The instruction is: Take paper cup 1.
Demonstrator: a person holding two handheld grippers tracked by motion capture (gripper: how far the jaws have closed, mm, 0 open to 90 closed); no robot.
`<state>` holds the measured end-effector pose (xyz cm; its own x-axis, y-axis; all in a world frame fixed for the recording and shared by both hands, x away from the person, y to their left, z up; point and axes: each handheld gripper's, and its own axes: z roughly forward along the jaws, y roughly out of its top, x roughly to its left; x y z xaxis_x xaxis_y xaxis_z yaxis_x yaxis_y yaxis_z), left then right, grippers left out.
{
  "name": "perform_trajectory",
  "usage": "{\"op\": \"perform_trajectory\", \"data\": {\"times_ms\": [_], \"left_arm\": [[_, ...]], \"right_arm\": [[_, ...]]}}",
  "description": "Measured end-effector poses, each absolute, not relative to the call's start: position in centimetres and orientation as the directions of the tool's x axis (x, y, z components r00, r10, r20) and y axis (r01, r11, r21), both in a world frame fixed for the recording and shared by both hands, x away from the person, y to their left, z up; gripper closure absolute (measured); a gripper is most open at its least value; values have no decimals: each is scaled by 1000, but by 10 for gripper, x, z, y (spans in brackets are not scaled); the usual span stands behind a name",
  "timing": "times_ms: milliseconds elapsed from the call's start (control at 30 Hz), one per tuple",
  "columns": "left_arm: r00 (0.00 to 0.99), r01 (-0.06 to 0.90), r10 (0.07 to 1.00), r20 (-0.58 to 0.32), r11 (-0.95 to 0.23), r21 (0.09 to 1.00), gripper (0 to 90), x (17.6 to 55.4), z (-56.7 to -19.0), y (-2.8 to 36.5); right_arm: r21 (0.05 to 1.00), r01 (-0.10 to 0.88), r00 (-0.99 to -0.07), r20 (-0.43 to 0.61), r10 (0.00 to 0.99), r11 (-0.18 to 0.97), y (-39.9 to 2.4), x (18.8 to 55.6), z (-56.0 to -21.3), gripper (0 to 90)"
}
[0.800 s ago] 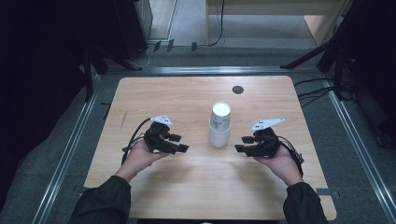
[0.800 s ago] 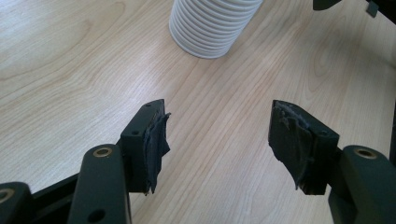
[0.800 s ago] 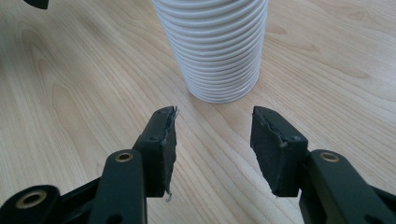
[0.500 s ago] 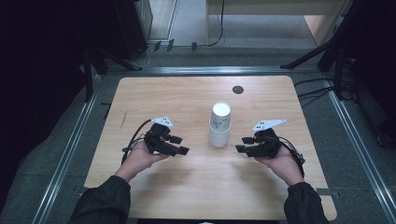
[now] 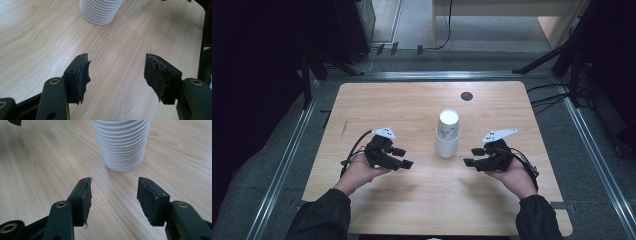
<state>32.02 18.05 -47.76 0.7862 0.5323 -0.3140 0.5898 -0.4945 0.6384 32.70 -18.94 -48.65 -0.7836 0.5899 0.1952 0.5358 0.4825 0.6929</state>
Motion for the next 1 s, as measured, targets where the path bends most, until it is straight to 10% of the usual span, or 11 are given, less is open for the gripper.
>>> {"op": "perform_trajectory", "data": {"times_ms": [1000], "left_arm": [[793,582,520,-318,-490,649,348,318,-473,190]], "right_arm": [[623,401,-901,136,412,671,-180,372,-421,347]]}}
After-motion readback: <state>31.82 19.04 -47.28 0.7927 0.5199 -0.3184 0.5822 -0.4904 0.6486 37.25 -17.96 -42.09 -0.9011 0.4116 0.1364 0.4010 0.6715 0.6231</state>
